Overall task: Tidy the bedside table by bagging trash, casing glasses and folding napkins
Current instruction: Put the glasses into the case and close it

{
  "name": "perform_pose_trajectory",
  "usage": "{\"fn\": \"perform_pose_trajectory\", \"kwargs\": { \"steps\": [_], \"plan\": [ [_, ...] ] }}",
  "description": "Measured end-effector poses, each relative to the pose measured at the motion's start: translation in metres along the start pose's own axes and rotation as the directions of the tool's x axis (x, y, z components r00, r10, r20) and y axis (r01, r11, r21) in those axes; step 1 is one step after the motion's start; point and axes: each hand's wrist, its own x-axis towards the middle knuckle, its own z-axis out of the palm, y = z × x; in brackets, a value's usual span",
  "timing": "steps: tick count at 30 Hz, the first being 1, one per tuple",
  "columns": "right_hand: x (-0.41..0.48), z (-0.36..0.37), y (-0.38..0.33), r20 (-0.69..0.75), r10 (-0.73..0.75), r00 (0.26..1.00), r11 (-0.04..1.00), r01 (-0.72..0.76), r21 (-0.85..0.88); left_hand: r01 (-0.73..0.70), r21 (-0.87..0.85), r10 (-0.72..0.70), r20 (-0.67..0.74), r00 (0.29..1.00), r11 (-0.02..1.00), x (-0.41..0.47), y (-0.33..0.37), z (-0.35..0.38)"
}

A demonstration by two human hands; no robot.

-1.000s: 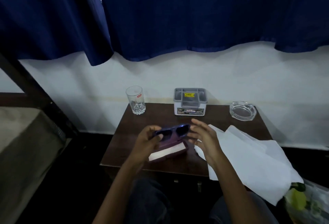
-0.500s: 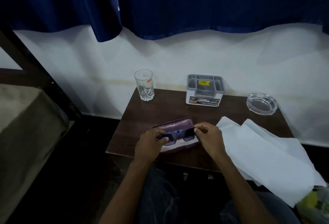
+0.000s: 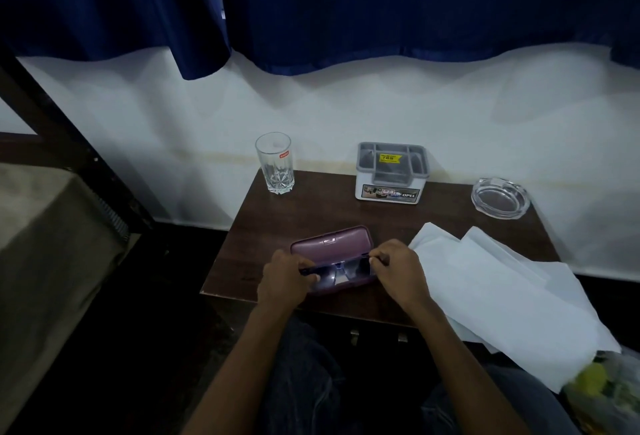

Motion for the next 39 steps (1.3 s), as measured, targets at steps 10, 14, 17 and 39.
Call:
{"fn": "perform_pose_trajectory", "kwargs": {
  "steps": [10, 14, 17, 39],
  "plan": [
    [0.004, -0.006, -0.001, 0.069, 0.200, 0.977, 0.946, -0.211, 0.246, 0.213, -0.423, -0.232, 0.005, 0.973, 0.881, 0.000, 0.006, -0.007],
    [0.004, -0.008, -0.002, 0.135, 0.324, 0.936, 0.788, -0.346, 0.510, 0.233, -0.564, -0.285, -0.005, 0.958, 0.792, 0.001, 0.010, -0.008],
    [0.005, -0.012, -0.005, 0.198, 0.369, 0.908, 0.656, -0.406, 0.637, 0.149, -0.674, -0.282, -0.091, 0.955, 0.723, -0.001, 0.014, -0.009],
    [0.004, -0.023, -0.007, 0.097, 0.384, 0.918, 0.494, -0.293, 0.818, -0.015, -0.806, -0.273, -0.218, 0.937, 0.592, -0.009, 0.027, -0.020]
  ]
}}
